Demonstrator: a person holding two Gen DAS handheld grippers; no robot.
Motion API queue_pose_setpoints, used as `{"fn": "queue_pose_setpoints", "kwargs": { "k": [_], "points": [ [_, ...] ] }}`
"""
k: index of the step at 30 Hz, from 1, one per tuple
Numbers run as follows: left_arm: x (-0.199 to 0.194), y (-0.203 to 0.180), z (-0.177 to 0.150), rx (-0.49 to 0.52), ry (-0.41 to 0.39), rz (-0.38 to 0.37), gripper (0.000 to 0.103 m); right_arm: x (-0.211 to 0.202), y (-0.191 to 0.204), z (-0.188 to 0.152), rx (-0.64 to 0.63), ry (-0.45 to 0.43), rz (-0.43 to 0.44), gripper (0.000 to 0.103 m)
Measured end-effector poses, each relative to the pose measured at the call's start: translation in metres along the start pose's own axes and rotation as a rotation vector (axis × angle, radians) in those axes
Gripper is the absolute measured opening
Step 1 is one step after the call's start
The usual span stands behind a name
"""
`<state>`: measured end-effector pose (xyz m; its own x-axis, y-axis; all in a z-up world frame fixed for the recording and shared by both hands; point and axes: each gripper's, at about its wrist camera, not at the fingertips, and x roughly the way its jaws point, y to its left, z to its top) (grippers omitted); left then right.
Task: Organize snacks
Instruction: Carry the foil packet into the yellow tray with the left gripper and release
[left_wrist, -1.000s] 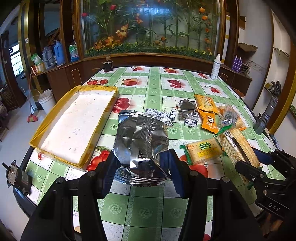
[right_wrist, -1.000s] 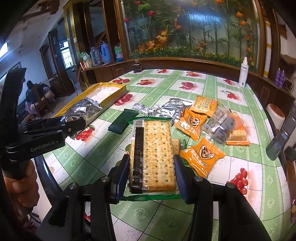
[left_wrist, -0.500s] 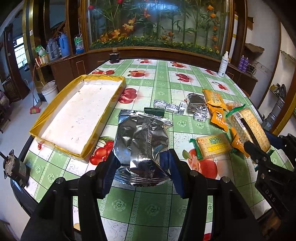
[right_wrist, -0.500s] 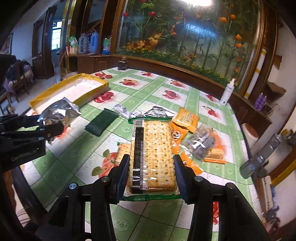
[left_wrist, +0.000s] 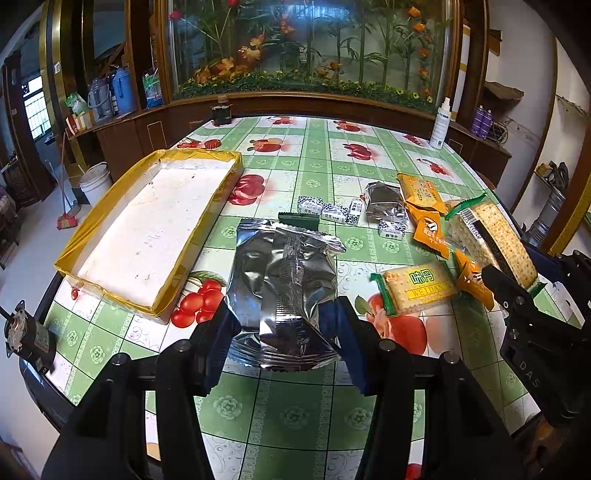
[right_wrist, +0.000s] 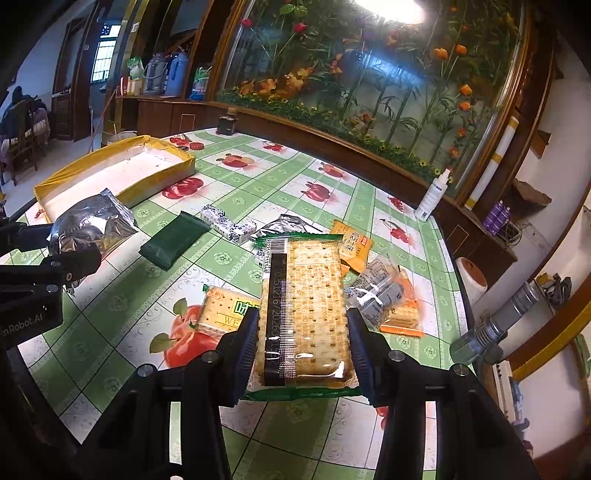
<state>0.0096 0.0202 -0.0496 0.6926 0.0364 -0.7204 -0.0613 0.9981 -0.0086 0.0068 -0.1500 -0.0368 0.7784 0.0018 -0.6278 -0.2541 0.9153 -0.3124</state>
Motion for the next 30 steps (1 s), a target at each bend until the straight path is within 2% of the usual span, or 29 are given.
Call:
{"fn": "queue_pose_setpoints", "kwargs": {
  "k": [20, 22, 26, 29, 30],
  "points": [
    [0.004, 0.040, 0.006, -0.107, -0.013, -0.012, 0.052, 0.002, 0.039, 0.025, -0.114, -0.037, -0.015, 0.048],
    [0.002, 0.048, 0.008, -0.124, -0.024, -0.010, 0.052, 0.006, 0.040, 0.029, -0.087, -0.032, 0.056, 0.048],
    [0.001, 0.084, 0.023, -0.174, -0.065, 0.053, 0.053, 0.029, 0.036, 0.049, 0.064, 0.014, 0.339, 0.048],
    [0.017, 0.124, 0.038, -0.236, -0.046, 0.125, 0.053, 0.044, 0.056, 0.077, 0.083, 0.007, 0.446, 0.048],
    [0.024, 0.140, 0.043, -0.269, -0.033, 0.126, 0.053, 0.049, 0.066, 0.086, 0.086, 0.003, 0.476, 0.048]
  ]
}}
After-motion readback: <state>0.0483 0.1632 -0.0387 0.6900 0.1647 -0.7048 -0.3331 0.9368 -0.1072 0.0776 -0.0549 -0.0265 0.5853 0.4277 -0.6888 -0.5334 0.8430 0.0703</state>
